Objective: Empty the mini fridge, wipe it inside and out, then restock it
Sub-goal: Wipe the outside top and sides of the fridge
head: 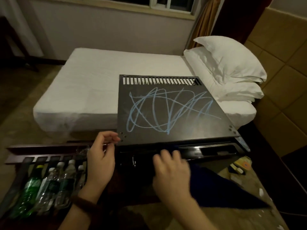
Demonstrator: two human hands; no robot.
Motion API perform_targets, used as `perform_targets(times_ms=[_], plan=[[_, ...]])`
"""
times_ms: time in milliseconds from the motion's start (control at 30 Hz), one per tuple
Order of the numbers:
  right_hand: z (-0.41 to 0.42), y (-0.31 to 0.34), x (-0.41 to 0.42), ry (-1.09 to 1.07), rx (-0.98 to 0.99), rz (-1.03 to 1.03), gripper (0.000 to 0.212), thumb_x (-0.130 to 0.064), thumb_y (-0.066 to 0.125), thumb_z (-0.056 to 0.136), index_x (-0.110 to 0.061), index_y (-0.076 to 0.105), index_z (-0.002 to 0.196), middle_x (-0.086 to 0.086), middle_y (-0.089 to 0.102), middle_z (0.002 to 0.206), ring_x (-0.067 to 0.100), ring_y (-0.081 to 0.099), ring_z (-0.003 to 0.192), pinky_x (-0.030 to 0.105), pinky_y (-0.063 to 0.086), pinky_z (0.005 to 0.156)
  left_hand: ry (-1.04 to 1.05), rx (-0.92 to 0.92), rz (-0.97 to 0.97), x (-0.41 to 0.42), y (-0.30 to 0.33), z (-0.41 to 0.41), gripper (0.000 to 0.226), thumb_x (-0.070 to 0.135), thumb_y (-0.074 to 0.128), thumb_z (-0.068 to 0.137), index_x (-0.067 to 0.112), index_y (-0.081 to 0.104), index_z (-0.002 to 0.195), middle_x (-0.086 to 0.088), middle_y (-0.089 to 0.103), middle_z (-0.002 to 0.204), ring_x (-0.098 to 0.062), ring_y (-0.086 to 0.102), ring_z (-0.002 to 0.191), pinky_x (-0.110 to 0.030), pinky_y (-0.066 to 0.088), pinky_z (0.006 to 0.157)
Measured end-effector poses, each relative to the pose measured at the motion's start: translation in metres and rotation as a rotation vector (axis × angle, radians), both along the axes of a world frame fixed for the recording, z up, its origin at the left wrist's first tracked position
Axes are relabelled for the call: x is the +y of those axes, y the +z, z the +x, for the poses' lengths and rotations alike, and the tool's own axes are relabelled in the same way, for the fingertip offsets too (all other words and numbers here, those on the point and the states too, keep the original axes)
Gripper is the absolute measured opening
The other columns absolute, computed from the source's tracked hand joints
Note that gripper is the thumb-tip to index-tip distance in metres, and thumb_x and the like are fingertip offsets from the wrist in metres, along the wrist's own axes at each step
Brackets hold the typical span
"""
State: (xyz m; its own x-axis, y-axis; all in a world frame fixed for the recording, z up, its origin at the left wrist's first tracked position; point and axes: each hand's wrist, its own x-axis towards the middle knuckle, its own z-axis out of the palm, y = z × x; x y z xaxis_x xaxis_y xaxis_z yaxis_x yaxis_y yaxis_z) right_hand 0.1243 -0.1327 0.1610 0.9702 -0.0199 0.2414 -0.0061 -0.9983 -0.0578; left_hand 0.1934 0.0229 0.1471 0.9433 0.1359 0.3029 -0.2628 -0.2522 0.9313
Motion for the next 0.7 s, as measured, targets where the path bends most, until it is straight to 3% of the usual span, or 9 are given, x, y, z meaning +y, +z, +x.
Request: perform_targets(times_ms=[133, 233, 267, 333, 400, 567, 700], plan=[[0.009, 0.006, 0.042, 0.079, 0.060, 0.080, 0.031, -0.024, 0.082, 0.044, -0.021, 0.060, 0.065, -0.002, 0.056, 0.066, 0.021, 0.054, 0.062, 0.028, 0.035, 0.043, 0.028, -0.011, 0.002, 0.009, 0.001, 0.003, 0.048, -0.017, 0.044, 0.085, 0.030, 0.054, 0.085, 0.006, 0.061, 0.083, -0.001, 0.059, 0.079, -0.011, 0.045, 0.074], [0.010, 0.009, 0.015, 0.096, 0.167, 0.068, 0.028, -0.030, 0.066, 0.072, -0.024, 0.061, 0.099, -0.005, 0.060, 0.096, 0.022, 0.055, 0.092, 0.030, 0.046, 0.060, -0.014, 0.021, 0.005, 0.010, 0.002, 0.000, 0.045, -0.015, 0.044, 0.086, 0.029, 0.054, 0.085, 0.005, 0.061, 0.084, 0.000, 0.058, 0.081, -0.010, 0.044, 0.076], [0.011, 0.011, 0.002, 0.104, 0.155, 0.045, 0.028, -0.030, 0.067, 0.069, -0.025, 0.062, 0.096, -0.006, 0.061, 0.092, 0.022, 0.056, 0.089, 0.029, 0.046, 0.057, -0.034, 0.034, 0.009, 0.011, 0.002, -0.001, 0.044, -0.014, 0.044, 0.087, 0.030, 0.054, 0.086, 0.006, 0.061, 0.085, 0.000, 0.058, 0.082, -0.009, 0.043, 0.076], [0.011, 0.014, -0.017, 0.030, 0.128, -0.032, 0.025, -0.025, 0.075, 0.051, -0.023, 0.063, 0.072, -0.006, 0.060, 0.070, 0.023, 0.057, 0.068, 0.024, 0.034, 0.041, -0.068, 0.043, 0.032, 0.014, 0.003, -0.005, 0.044, -0.012, 0.045, 0.087, 0.030, 0.054, 0.086, 0.007, 0.061, 0.085, 0.000, 0.058, 0.084, -0.009, 0.044, 0.078], [0.013, 0.011, -0.020, 0.011, 0.092, -0.083, 0.027, -0.018, 0.078, 0.044, -0.020, 0.058, 0.062, -0.004, 0.056, 0.061, 0.022, 0.054, 0.059, 0.022, 0.024, 0.040, -0.069, 0.040, 0.039, 0.018, 0.002, -0.008, 0.043, -0.011, 0.046, 0.087, 0.031, 0.054, 0.087, 0.008, 0.061, 0.086, -0.002, 0.058, 0.086, -0.014, 0.045, 0.080], [0.011, 0.005, 0.039, 0.157, 0.046, 0.078, 0.061, -0.041, 0.084, 0.039, -0.024, 0.060, 0.093, -0.008, 0.064, 0.078, 0.013, 0.057, 0.065, 0.019, 0.037, 0.045, -0.060, 0.050, 0.040, 0.024, 0.002, -0.011, 0.041, -0.008, 0.047, 0.087, 0.033, 0.053, 0.088, 0.007, 0.061, 0.087, -0.004, 0.058, 0.087, -0.023, 0.046, 0.080], [0.019, 0.012, 0.059, 0.270, 0.069, 0.222, 0.043, -0.035, 0.074, 0.062, -0.024, 0.056, 0.099, -0.007, 0.062, 0.099, 0.018, 0.056, 0.087, 0.024, 0.043, 0.058, -0.074, 0.021, 0.036, 0.020, 0.006, -0.008, 0.041, -0.007, 0.049, 0.086, 0.033, 0.053, 0.088, 0.009, 0.061, 0.086, -0.002, 0.059, 0.086, -0.013, 0.046, 0.078]])
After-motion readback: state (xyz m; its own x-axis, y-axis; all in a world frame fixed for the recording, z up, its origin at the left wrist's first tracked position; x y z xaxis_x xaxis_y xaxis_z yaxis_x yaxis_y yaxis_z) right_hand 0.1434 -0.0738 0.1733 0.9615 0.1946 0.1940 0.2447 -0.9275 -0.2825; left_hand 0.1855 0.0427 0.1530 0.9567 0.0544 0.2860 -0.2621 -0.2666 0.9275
